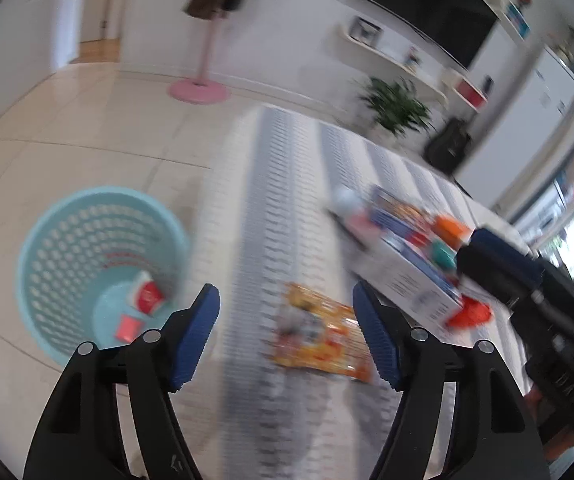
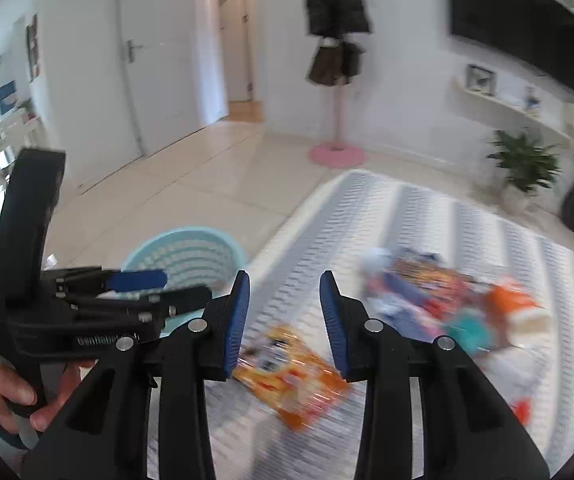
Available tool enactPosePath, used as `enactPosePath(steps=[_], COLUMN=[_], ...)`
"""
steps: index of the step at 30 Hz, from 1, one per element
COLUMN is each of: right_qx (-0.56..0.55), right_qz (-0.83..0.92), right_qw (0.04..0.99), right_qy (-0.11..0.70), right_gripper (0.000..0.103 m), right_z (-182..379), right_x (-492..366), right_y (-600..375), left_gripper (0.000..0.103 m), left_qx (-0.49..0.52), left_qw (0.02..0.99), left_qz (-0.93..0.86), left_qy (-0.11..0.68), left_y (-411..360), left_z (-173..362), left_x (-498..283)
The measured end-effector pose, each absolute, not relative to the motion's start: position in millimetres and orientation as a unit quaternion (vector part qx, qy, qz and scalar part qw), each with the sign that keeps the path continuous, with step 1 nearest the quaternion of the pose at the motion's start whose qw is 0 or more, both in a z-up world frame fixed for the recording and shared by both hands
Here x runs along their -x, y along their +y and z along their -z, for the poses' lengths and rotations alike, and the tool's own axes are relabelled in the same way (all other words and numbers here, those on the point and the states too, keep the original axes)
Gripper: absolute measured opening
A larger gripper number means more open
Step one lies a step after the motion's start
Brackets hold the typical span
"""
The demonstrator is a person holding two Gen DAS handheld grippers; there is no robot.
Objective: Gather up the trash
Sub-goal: 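Grasp the orange snack bag with the left gripper while the right gripper grasps the orange plastic bag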
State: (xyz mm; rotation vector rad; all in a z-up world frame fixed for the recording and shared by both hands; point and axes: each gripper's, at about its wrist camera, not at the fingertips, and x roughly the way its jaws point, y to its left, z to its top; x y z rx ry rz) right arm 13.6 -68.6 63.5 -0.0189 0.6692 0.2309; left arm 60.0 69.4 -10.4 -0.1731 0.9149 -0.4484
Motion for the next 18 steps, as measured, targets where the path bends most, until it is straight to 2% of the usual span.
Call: enactPosePath(steps=[6,12,16,18], right_qx=[-0.015,-0.074,-0.086,-0.094], right_qz=[-0.04,0.025,0.049,0.054], right_qw=[0.945,0.935,0.928,0.925], right_qy=[0.324,0.346,0.358,0.365], right_gripper=[0.033,0.033,0.033,0.033], right_z=[-58.3,-20.3,2.0,11.7], right_x=[23.2,40.6,44.6,43.9], right_y=[-145.3,-220.3,-250.7,-262.6], left_gripper=[0.067,0.067,0.071,0.076], left_qx=[0.038,-0.006,-0.041,-0.068], left_qw=[0.858,0.847,0.841,0.843], left_qz=[0.2,0.193,0.2,0.194], left_qy=[0.472,0.494,0.501,0.498], left_y=[12.2,-10.0,-27.7,-36.2], left_z=[46.4,84.2,97.8,104.1], left_x=[-45.9,-46.5,-46.3,-45.2])
